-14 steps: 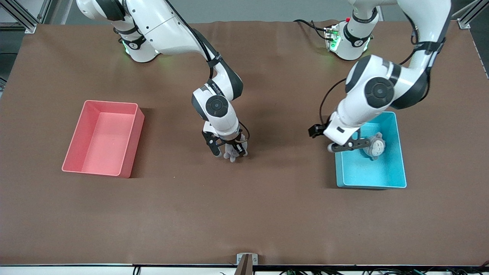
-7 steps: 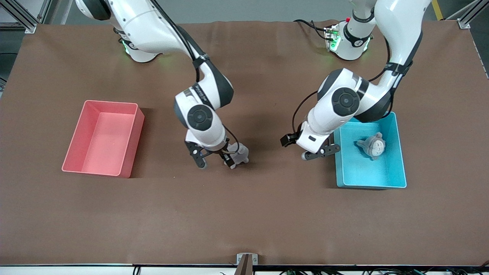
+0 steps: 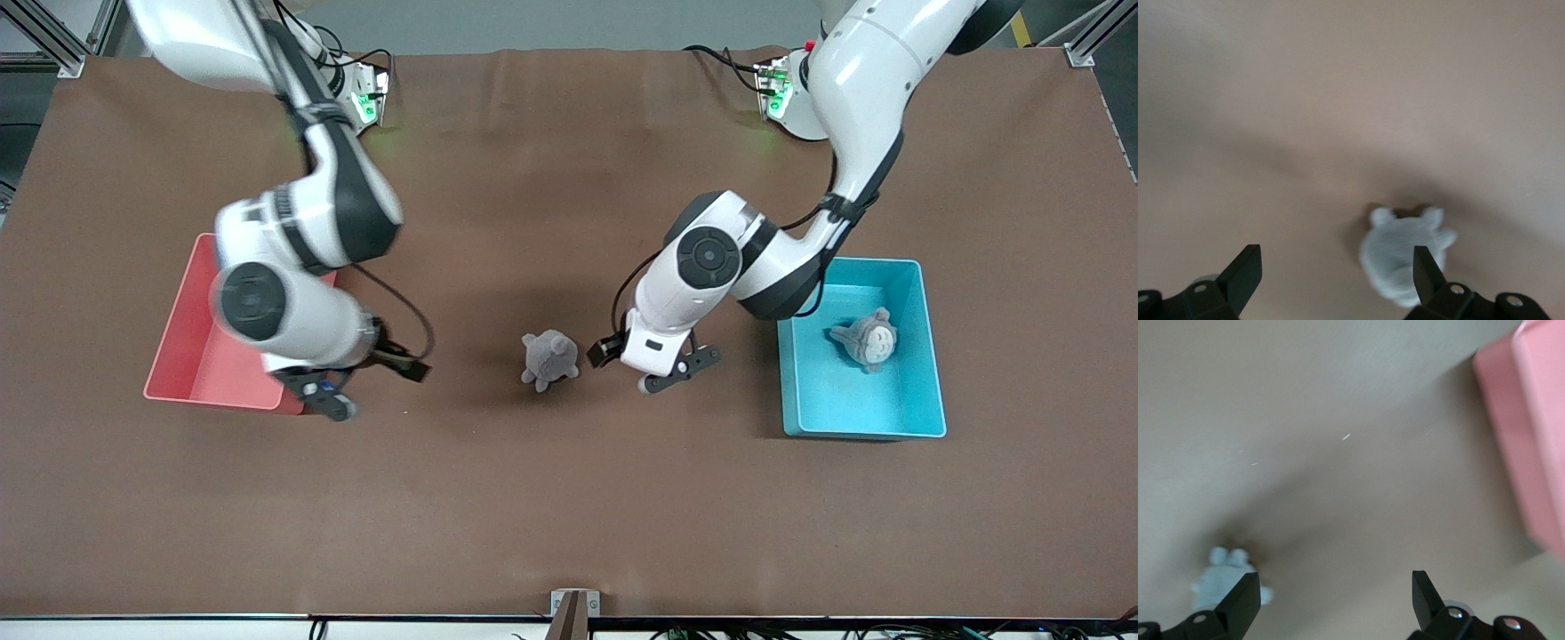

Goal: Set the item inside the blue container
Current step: 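Grasp the second plush with the left gripper while the right gripper withdraws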

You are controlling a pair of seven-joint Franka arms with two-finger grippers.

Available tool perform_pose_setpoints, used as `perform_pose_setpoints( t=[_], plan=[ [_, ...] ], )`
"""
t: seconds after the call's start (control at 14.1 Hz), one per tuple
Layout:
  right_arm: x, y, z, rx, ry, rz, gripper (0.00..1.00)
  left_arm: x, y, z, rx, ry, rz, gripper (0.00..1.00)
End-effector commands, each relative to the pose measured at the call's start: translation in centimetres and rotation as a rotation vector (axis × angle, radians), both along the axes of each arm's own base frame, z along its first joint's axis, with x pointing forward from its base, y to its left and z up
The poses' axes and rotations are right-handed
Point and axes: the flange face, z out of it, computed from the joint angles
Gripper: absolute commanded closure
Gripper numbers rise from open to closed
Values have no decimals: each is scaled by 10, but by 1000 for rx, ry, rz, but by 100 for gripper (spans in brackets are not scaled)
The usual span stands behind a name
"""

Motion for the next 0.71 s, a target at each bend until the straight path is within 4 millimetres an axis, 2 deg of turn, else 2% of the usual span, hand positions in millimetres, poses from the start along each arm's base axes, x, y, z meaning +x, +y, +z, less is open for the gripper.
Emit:
perform_pose_setpoints(
  t=[0.0,0.14,0.35,0.5,0.64],
  plan=[
    [-6,-68,26,54,14,181,0,6,-29,-18,-57,-20,101,0],
    [-2,-122,34,52,17,288,0,2,-37,-34,-78,-3,159,0],
    [1,-186,37,48,20,418,0,-15,-59,-55,-91,35,215,0],
    [3,-215,43,46,10,442,0,-22,-65,-66,-85,54,220,0],
    [-5,-231,64,6,27,449,0,-25,-67,-75,-89,78,228,0]
  ],
)
